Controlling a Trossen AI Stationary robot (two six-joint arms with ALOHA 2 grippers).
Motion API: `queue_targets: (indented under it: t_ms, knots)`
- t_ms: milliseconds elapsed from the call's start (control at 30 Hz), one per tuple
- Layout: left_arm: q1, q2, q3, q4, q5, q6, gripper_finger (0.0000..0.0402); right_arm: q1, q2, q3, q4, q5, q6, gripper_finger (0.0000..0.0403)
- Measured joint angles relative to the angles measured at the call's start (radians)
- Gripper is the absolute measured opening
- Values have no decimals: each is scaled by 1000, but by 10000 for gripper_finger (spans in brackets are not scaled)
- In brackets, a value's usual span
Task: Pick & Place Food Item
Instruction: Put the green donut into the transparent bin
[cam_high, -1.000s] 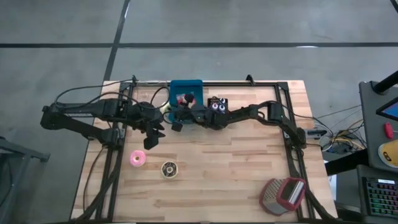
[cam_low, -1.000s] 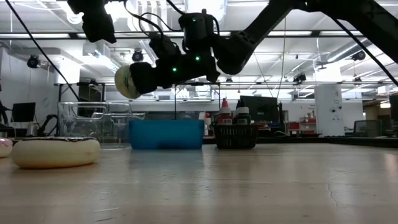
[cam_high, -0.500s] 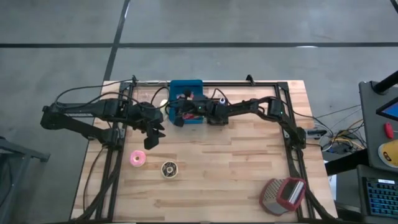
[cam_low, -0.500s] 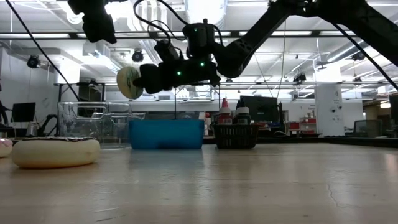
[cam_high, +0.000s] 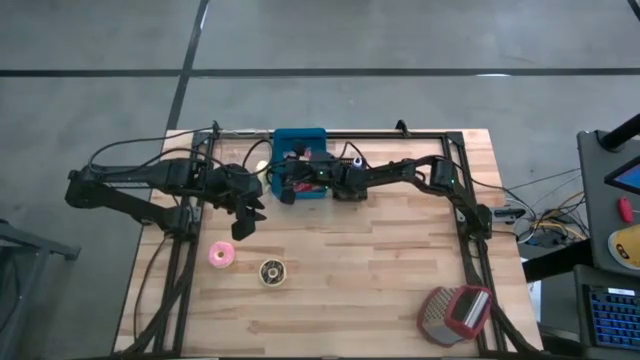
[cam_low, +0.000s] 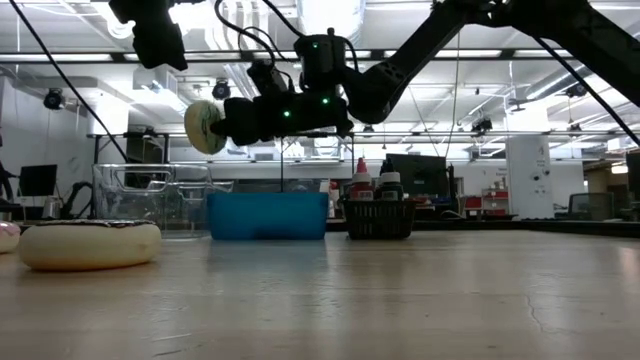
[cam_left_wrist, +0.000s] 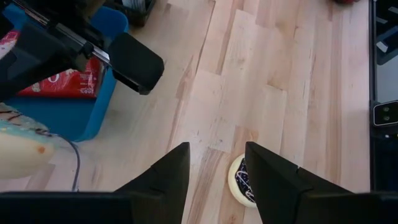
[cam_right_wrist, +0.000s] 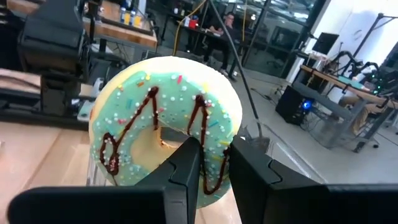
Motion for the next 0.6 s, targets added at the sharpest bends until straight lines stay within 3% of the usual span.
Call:
queue_targets:
  t_ms: [367, 600]
  knots:
    - [0, 0, 0, 0, 0, 0, 161, 0, 13, 21, 22, -43, -2, 70]
    - [0, 0, 0, 0, 0, 0, 161, 7, -32, -105, 153, -44, -37, 65]
